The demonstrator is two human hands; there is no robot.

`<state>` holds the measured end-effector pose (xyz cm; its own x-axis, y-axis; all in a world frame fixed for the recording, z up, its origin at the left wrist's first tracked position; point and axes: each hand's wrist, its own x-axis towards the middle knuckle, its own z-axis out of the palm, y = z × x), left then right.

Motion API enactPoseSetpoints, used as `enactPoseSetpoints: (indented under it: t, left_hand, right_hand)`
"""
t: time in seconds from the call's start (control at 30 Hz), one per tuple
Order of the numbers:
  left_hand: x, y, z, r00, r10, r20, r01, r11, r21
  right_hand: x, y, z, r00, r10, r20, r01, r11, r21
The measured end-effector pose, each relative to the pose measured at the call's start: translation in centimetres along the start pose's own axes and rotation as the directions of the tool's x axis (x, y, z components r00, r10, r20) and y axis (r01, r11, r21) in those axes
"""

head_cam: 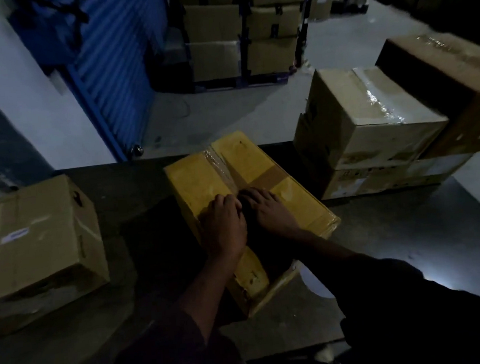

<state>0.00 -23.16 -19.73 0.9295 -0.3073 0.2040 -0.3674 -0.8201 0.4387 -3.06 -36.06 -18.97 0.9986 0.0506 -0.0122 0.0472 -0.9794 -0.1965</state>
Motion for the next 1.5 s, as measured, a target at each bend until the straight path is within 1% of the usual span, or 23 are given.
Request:
enactPoseSetpoints:
  t: [0.07, 0.17, 0.27, 0.33, 0.43, 0.47, 0.53, 0.67, 0.73, 0.8, 0.83, 0.9, 0.93, 1.0, 1.03, 1.07, 1.1, 1.17, 1.23, 1.27, 1.33, 1.4, 1.5]
  left_hand:
    - [0.5, -0.7, 0.1, 1.0, 0.022, -0.005, -0.022, 1.0, -0.005]
    - [1.1, -1.4, 0.1, 0.998, 0.058, -0.002, -0.058, 0.998, -0.034]
    - [1.0, -1.7, 0.0, 0.997, 0.081, -0.013, -0.081, 0.995, -0.056]
    - [1.0, -1.6, 0.0, 0.996, 0.09, -0.011, -0.09, 0.996, -0.002]
    - [1.1, -1.3, -0.2, 0.997, 0.069, 0.035, -0.07, 0.997, 0.019]
    - [1.2, -1.3, -0.2, 0.997, 0.064, 0.042, -0.064, 0.998, 0.018]
    - [1.2, -1.4, -0.2, 0.997, 0.067, 0.035, -0.068, 0.998, 0.013]
    - [1.0, -1.7, 0.2, 0.996, 0.091, -0.018, -0.091, 0.996, -0.004]
    - [1.0, -1.8, 0.5, 0.995, 0.095, -0.039, -0.096, 0.995, -0.014]
    - [1.1, -1.8, 0.5, 0.994, 0.096, -0.06, -0.099, 0.994, -0.05]
    - [1.0, -1.7, 0.4, 0.993, 0.085, -0.08, -0.091, 0.993, -0.069]
    - [0.8, -1.5, 0.0, 0.985, 0.018, -0.174, -0.035, 0.994, -0.099]
    - [0.5, -1.5, -0.1, 0.973, -0.063, -0.224, 0.034, 0.991, -0.133]
    - [0.1, -2.0, -0.1, 0.93, -0.232, -0.286, 0.157, 0.953, -0.26]
    - [0.1, -2.3, 0.0, 0.91, -0.289, -0.298, 0.182, 0.923, -0.339]
    - [0.0, -2.8, 0.5, 0.893, -0.342, -0.293, 0.198, 0.883, -0.426]
    - [0.0, -3.3, 0.8, 0.877, -0.4, -0.266, 0.216, 0.823, -0.525]
    - [0.2, -3.5, 1.1, 0.829, -0.537, -0.154, 0.291, 0.65, -0.702]
    - [0.4, -3.5, 1.4, 0.775, -0.632, -0.007, 0.38, 0.476, -0.793]
    - [0.4, -3.7, 1.7, 0.758, -0.651, 0.038, 0.406, 0.425, -0.809]
    - [0.5, -4.1, 2.2, 0.752, -0.654, 0.083, 0.427, 0.388, -0.817]
    - [0.9, -4.1, 2.1, 0.754, -0.647, 0.108, 0.435, 0.371, -0.82]
    - [1.7, -3.3, 1.0, 0.753, -0.646, 0.123, 0.439, 0.353, -0.826]
  right_hand:
    - [0.1, 0.0, 0.2, 0.999, 0.012, -0.049, -0.012, 1.0, 0.01]
    - [-2.2, 1.1, 1.5, 0.98, -0.037, -0.196, 0.032, 0.999, -0.029]
    - [-3.5, 1.6, 2.2, 0.971, -0.034, -0.238, 0.025, 0.999, -0.041]
    - [-1.7, 1.3, 1.8, 0.976, -0.045, -0.211, 0.033, 0.998, -0.061]
    - [2.1, 0.4, 1.2, 0.998, 0.007, -0.061, -0.01, 0.999, -0.045]
    - [2.7, 0.3, 1.2, 0.999, 0.02, -0.039, -0.021, 0.999, -0.035]
    - [2.3, 0.5, 1.3, 0.999, 0.022, -0.044, -0.023, 1.0, -0.021]
    - [-1.9, 1.3, 1.9, 0.964, -0.055, -0.261, 0.051, 0.998, -0.025]
    - [-2.8, 1.5, 1.6, 0.953, -0.058, -0.298, 0.049, 0.998, -0.038]
    - [-2.4, 2.4, 1.2, 0.962, 0.036, -0.272, -0.056, 0.996, -0.064]
    - [-2.0, 3.3, 1.0, 0.958, 0.133, -0.256, -0.15, 0.987, -0.05]
    - [-1.4, 5.4, 0.4, 0.908, 0.328, -0.26, -0.334, 0.942, 0.022]
    - [-1.4, 6.4, 0.1, 0.877, 0.407, -0.256, -0.401, 0.913, 0.081]
    - [-1.6, 7.6, -0.5, 0.838, 0.507, -0.204, -0.46, 0.856, 0.237]
    - [-1.9, 7.7, -0.9, 0.834, 0.528, -0.16, -0.47, 0.832, 0.296]
    - [-2.3, 7.7, -1.2, 0.841, 0.524, -0.132, -0.466, 0.827, 0.313]
    - [-2.9, 7.4, -1.3, 0.846, 0.52, -0.114, -0.47, 0.831, 0.299]
    - [-4.4, 7.0, -1.5, 0.822, 0.555, -0.124, -0.505, 0.813, 0.29]
    - [-5.7, 6.9, -1.3, 0.776, 0.61, -0.161, -0.544, 0.776, 0.319]
    - [-6.1, 6.7, -1.2, 0.758, 0.629, -0.171, -0.548, 0.757, 0.355]
    - [-6.5, 7.1, -1.1, 0.743, 0.649, -0.163, -0.526, 0.717, 0.456]
    - [-6.5, 7.3, -1.5, 0.748, 0.647, -0.149, -0.487, 0.687, 0.539]
    - [-6.2, 7.6, -3.1, 0.747, 0.629, -0.215, -0.426, 0.701, 0.572]
